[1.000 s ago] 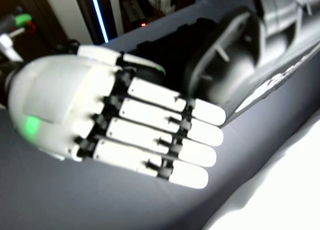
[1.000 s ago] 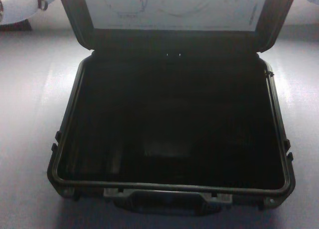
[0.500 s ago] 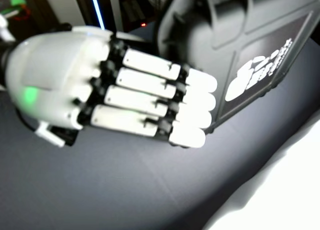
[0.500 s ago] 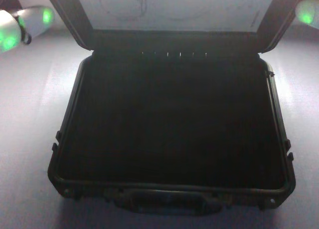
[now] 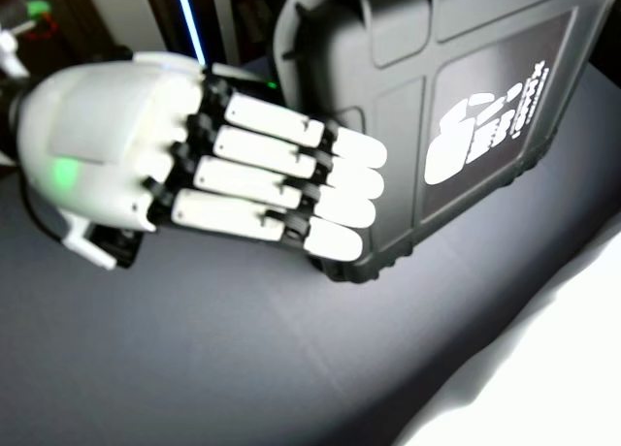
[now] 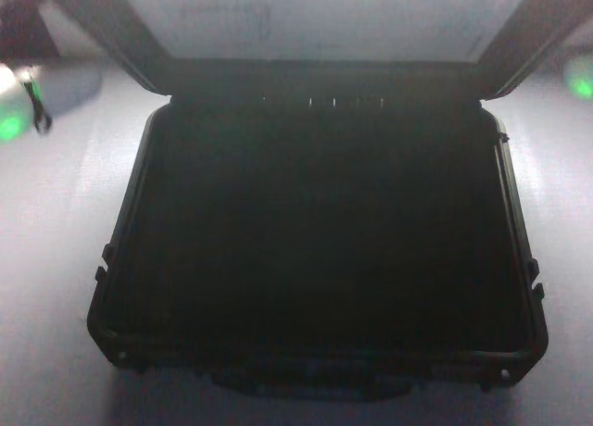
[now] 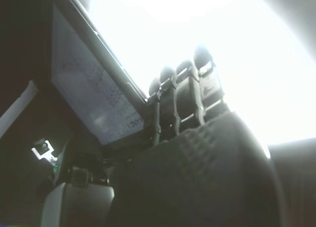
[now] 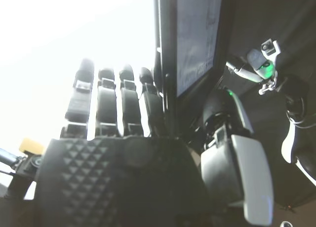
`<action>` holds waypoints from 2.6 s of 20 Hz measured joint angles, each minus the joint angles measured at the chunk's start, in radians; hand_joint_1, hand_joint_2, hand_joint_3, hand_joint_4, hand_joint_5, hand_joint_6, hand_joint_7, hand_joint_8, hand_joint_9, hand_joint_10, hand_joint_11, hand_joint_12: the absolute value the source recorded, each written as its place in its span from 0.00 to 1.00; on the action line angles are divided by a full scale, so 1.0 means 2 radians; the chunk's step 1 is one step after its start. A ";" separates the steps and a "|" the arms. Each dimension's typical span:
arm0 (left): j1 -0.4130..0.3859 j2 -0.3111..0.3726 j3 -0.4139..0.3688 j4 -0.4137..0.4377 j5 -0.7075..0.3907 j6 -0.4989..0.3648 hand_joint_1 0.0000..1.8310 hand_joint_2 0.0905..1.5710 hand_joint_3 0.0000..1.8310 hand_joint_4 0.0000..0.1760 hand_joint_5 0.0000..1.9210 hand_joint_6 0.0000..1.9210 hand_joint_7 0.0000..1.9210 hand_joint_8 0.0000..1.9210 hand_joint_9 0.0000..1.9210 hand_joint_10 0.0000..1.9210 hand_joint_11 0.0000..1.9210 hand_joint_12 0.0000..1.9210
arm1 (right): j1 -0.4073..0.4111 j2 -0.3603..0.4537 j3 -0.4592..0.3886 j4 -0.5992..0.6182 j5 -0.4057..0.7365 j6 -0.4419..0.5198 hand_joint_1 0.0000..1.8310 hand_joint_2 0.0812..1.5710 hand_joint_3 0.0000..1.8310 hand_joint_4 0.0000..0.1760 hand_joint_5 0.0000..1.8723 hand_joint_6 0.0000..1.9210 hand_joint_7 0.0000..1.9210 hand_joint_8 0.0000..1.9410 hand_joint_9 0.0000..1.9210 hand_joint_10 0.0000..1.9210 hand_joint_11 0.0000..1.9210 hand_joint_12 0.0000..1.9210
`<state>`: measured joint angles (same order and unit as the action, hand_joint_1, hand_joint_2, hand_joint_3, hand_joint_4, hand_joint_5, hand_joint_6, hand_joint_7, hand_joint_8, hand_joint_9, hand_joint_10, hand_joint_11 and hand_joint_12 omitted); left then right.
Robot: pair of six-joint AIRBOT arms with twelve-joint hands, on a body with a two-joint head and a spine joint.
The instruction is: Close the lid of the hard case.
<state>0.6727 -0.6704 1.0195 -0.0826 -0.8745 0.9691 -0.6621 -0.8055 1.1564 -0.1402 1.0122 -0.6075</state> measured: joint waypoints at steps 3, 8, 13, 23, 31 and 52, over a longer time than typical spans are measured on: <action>0.014 0.006 -0.010 0.013 0.000 -0.005 0.00 0.87 0.00 0.00 0.09 0.00 0.09 0.00 0.07 0.00 0.00 0.18 | -0.017 0.001 -0.010 -0.016 0.004 -0.002 0.05 0.80 0.00 0.04 0.11 0.00 0.09 0.00 0.06 0.00 0.00 0.23; 0.035 0.020 -0.018 0.012 -0.007 -0.010 0.00 0.89 0.00 0.00 0.08 0.00 0.09 0.00 0.07 0.00 0.00 0.15 | -0.028 0.006 -0.017 -0.010 0.013 -0.004 0.03 0.79 0.00 0.15 0.11 0.00 0.10 0.00 0.07 0.00 0.00 0.23; 0.055 0.028 -0.026 0.023 -0.002 -0.024 0.00 0.91 0.00 0.00 0.09 0.00 0.09 0.00 0.08 0.00 0.00 0.21 | -0.055 0.008 -0.025 -0.013 0.019 0.002 0.06 0.79 0.00 0.09 0.12 0.00 0.10 0.00 0.07 0.00 0.00 0.22; 0.078 0.039 -0.042 0.073 0.016 -0.064 0.00 0.95 0.00 0.00 0.07 0.00 0.09 0.00 0.08 0.00 0.00 0.11 | -0.114 0.026 -0.046 -0.037 0.034 0.037 0.09 0.84 0.00 0.00 0.10 0.00 0.10 0.00 0.07 0.00 0.00 0.24; 0.118 0.087 -0.073 0.097 0.025 -0.078 0.11 0.96 0.01 0.00 0.06 0.00 0.07 0.00 0.06 0.00 0.00 0.12 | -0.175 0.073 -0.067 -0.044 0.024 0.050 0.13 0.81 0.00 0.00 0.07 0.00 0.10 0.00 0.06 0.00 0.01 0.25; 0.092 -0.022 -0.050 0.052 -0.085 -0.077 0.13 0.94 0.00 0.00 0.07 0.00 0.10 0.00 0.10 0.01 0.00 0.20 | -0.120 -0.008 -0.044 -0.064 0.058 0.051 0.06 0.79 0.00 0.00 0.08 0.01 0.07 0.00 0.05 0.00 0.06 0.01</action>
<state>0.8566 -0.7139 0.9199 0.0212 -1.0447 0.8143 -0.9012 -0.8223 1.0676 -0.2676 1.1275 -0.5045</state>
